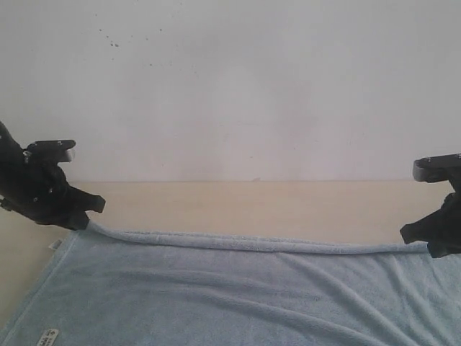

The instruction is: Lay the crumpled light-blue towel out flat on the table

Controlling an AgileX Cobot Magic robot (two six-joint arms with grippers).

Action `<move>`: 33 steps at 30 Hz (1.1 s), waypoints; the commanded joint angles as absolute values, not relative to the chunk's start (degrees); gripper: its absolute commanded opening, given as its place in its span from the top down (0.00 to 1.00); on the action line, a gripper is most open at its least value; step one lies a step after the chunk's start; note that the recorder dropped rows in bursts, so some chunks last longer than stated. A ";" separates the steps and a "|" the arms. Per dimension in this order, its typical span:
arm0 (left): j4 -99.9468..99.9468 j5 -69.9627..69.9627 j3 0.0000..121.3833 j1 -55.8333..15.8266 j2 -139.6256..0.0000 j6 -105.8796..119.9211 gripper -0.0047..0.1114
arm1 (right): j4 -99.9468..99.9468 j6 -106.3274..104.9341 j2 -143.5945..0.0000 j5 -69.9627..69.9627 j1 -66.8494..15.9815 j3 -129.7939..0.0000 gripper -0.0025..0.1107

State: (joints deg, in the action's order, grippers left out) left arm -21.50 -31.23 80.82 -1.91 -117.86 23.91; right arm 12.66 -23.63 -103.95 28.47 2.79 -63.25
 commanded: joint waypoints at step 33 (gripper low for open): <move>-24.88 -20.88 87.73 -6.63 -128.32 24.50 0.92 | 12.89 -25.70 -103.99 28.42 2.91 -63.57 0.98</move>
